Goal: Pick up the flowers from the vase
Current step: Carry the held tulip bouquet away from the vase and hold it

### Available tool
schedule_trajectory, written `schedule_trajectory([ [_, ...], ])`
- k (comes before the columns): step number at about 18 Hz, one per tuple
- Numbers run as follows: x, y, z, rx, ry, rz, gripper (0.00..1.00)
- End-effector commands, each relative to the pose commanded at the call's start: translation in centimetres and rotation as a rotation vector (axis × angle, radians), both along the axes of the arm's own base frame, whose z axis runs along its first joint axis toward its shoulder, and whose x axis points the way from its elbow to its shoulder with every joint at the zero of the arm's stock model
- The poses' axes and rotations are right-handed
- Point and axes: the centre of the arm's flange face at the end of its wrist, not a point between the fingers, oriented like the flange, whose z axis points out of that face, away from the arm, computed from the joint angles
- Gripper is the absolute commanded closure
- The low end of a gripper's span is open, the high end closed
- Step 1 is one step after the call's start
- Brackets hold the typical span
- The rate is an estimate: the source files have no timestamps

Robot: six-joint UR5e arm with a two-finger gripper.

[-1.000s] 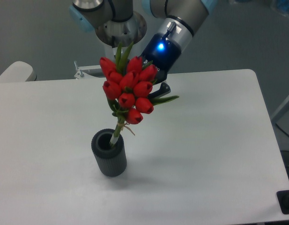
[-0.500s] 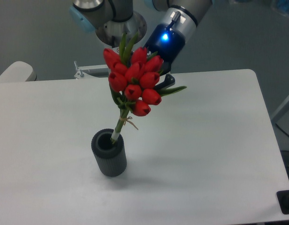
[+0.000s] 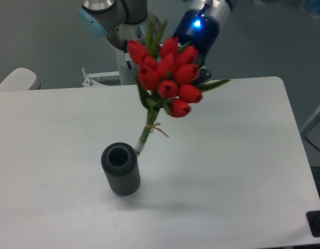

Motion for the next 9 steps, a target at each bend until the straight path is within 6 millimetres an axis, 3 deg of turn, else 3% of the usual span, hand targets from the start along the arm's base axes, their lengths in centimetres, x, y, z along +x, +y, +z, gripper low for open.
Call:
schedule_trajectory([
  [9,-8.0,2.7,-2.8,-0.1,0.074,0.039,0.72],
])
